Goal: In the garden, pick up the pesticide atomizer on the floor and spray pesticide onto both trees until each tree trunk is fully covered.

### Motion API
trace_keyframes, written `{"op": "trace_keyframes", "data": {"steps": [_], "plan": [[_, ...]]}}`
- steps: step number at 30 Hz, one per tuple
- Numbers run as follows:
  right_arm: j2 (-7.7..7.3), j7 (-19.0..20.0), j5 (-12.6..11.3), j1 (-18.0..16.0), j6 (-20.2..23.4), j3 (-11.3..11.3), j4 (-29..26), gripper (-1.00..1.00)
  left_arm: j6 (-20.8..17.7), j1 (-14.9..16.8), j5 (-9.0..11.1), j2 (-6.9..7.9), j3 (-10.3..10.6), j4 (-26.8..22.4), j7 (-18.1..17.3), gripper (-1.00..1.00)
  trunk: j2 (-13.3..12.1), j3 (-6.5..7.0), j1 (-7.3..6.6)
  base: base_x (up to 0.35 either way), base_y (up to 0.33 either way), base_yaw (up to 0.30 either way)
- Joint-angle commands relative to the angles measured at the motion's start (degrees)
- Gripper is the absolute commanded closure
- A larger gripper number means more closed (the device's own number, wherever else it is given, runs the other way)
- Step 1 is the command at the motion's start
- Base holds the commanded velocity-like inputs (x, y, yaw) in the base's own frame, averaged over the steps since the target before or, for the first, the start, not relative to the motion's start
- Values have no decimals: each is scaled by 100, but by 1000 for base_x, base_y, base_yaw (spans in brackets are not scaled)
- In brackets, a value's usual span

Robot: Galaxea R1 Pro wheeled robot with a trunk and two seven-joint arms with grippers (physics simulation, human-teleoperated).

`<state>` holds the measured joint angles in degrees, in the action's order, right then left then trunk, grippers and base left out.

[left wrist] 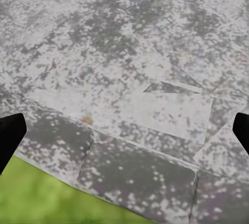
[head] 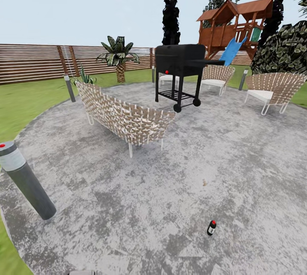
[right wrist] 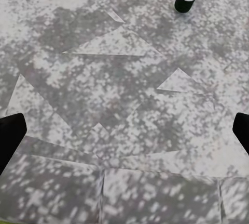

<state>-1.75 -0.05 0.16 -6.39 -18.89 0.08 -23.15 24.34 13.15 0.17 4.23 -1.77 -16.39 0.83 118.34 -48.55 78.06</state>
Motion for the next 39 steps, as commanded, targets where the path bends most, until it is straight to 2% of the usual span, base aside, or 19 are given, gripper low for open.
{"op": "trace_keyframes", "data": {"steps": [1, 6, 16, 39], "plan": [[-1, -2, 2, -3, -18, 1, 4, -100, 18, 3, 1, -1, -8, 4, 5, -100, 43, -23, 22, 0, 0, 0], [-1, -4, 2, -3, -18, 1, 4, -100, 18, 3, 1, -1, -8, 4, 5, -100, 244, -113, 131, 0, 0, -54], [-1, -13, 2, -3, -18, -8, 17, -100, 18, 3, 1, -1, -8, 4, 5, -100, 645, -293, 351, 0, 0, -244], [-1, -13, 2, -3, -18, -8, 30, -100, 18, 3, 1, -1, -8, 4, 5, -100, 645, -293, 351, 0, 0, -265]]}}
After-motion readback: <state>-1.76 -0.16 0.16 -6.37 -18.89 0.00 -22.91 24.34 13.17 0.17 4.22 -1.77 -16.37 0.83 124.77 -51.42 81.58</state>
